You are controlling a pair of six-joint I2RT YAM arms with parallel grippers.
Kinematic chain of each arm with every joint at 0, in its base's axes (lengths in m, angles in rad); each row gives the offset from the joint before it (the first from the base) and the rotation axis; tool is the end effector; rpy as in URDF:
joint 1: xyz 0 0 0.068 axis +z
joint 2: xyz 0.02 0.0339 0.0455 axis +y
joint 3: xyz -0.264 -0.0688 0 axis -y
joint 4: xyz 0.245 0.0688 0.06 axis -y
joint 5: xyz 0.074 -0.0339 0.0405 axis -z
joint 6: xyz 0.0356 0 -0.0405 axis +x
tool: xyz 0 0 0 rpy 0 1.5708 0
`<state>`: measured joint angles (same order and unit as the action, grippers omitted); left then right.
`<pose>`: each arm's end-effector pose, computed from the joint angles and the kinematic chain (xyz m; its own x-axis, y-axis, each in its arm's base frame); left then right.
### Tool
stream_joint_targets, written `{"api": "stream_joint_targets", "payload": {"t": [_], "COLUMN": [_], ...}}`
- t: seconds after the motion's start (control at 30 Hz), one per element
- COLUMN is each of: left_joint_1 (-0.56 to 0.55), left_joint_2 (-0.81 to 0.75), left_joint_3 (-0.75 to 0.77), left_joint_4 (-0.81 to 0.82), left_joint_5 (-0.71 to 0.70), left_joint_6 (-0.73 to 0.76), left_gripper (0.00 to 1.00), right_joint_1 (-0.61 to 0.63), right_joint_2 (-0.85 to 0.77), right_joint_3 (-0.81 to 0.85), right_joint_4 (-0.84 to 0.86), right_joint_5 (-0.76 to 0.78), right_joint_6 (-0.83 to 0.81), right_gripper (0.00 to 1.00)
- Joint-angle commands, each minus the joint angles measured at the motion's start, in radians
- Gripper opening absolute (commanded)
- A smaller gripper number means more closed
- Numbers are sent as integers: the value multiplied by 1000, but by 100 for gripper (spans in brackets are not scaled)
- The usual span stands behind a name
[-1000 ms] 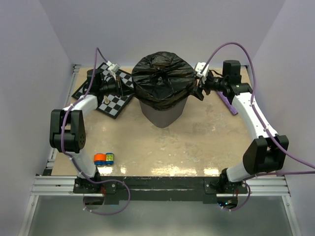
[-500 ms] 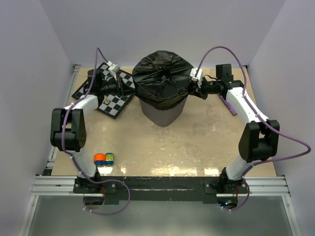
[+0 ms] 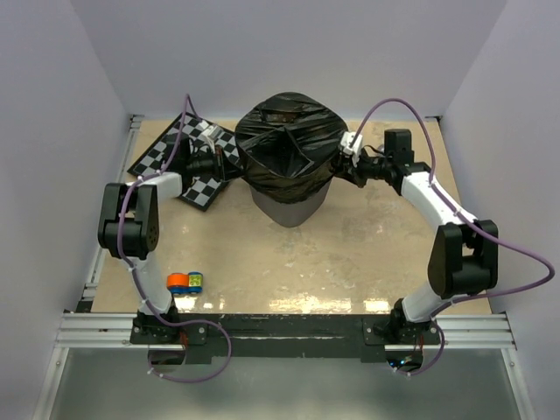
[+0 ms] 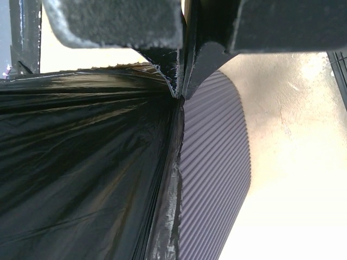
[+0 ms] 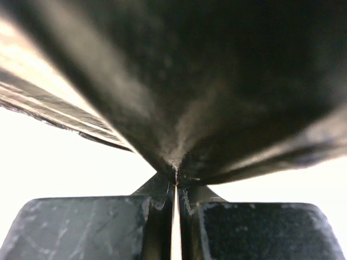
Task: Put the trash bags into the trash bin
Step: Place the trash bag in the bin.
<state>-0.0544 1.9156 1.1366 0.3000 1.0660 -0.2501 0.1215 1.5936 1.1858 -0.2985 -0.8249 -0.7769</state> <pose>0.4044 -0.0532 0.1905 -0.6444 -0.0848 -0.7600 0.6631 0.4332 -0.6105 0.3437 0.0683 0.2716 -0.0129 -0.4809 -0.8767 -0.9058 0.3769 -0.1934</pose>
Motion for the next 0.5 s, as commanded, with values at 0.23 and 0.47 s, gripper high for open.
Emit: {"api": "stream_joint_targets", "payload": {"t": [0.23, 0.47], "left_joint_1": [-13, -15], "left_joint_2": [94, 122], "left_joint_3": [-14, -11], "left_joint_4": [-20, 33], "left_joint_5": [-31, -44], "left_joint_6": [92, 51], "left_gripper": [0, 0], "right_joint_1": [-16, -43], "right_joint_2": [-53, -31], "right_joint_3": [-222, -294], "right_joint_4": [220, 446], "right_joint_5": [47, -5], "right_joint_6": [126, 488], "right_gripper": [0, 0]}}
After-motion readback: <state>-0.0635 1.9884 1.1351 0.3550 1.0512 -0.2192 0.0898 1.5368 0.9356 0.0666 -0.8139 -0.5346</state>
